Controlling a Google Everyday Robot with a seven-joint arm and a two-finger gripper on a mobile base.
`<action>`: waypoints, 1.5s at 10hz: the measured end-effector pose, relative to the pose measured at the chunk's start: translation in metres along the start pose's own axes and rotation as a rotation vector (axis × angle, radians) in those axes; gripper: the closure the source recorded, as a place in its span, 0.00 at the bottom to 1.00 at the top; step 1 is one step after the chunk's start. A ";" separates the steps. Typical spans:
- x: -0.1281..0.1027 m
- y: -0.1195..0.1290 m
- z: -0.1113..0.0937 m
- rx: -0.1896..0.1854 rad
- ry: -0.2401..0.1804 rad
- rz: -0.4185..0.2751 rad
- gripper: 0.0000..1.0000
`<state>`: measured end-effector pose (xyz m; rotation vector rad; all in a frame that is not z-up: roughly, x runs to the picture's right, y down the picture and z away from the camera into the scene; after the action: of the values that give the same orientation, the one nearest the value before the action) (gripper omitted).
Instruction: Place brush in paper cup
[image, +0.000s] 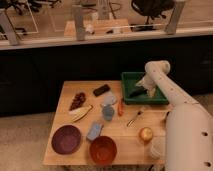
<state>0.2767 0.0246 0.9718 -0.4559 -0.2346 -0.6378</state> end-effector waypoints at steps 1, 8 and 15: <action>-0.002 0.000 -0.001 -0.001 -0.013 -0.006 0.20; -0.025 -0.004 0.008 -0.029 -0.041 -0.048 0.84; -0.018 0.014 0.000 -0.031 -0.045 -0.018 0.92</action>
<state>0.2714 0.0440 0.9611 -0.4984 -0.2717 -0.6497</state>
